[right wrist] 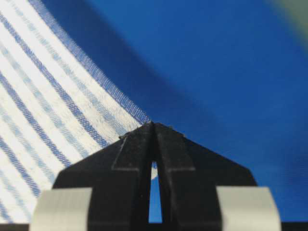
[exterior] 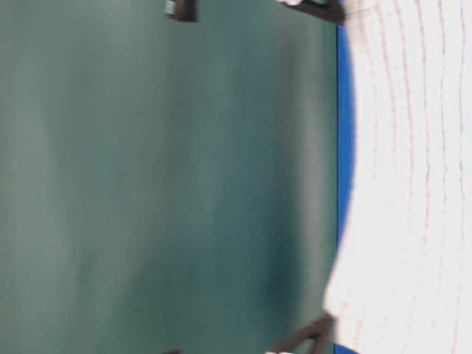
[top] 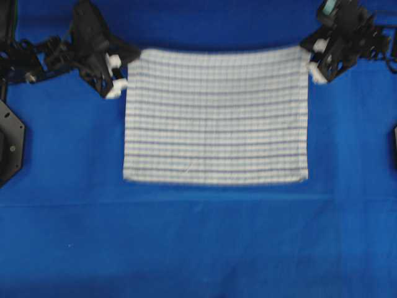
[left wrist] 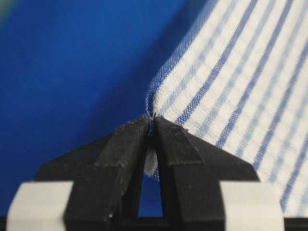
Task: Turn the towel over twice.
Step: 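Lift the held edge and pull it up and away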
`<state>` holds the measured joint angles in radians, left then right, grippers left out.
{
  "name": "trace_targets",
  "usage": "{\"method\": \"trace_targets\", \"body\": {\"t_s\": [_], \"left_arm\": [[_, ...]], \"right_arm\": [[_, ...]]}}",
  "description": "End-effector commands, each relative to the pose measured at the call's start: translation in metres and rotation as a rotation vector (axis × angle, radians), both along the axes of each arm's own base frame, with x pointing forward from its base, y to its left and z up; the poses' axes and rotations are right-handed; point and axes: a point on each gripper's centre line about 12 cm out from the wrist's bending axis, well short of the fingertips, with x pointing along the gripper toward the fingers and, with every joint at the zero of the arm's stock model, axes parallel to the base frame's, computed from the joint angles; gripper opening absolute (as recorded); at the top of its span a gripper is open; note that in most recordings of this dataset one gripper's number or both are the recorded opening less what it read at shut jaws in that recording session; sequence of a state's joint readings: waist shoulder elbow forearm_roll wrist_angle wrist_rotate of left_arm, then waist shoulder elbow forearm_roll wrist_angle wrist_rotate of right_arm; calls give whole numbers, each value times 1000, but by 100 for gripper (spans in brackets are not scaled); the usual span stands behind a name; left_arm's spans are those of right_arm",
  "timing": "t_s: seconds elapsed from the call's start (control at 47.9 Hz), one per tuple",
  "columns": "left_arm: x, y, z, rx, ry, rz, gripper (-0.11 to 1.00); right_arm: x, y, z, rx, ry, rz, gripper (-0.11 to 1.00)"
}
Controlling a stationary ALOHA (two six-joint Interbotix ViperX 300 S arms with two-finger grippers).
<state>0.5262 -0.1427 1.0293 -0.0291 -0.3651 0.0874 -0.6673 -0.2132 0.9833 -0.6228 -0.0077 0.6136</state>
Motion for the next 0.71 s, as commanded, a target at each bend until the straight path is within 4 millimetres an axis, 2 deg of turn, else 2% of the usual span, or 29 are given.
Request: {"method": "trace_targets", "body": {"t_s": [0.0,0.125,0.271,0.521,0.688], "left_arm": [[3,11,36,59,-68,15,4],[3,16,76,154,-115,2,4],[2,16,110,239,-167,-9,4],[-7,12,158,303,-255,-3,4],[-15,5,179,333,-300,-5,4]], "right_arm": [[-2,-10,32,-75,-50,-24,2],[-10,-17,67,-159,-72,-61,2],[-17,-18,105,-244,-106,-85,2],[-31,-11,164,-358,-198,-123,2],[-34,0,185,-403,-248,-100,2]]}}
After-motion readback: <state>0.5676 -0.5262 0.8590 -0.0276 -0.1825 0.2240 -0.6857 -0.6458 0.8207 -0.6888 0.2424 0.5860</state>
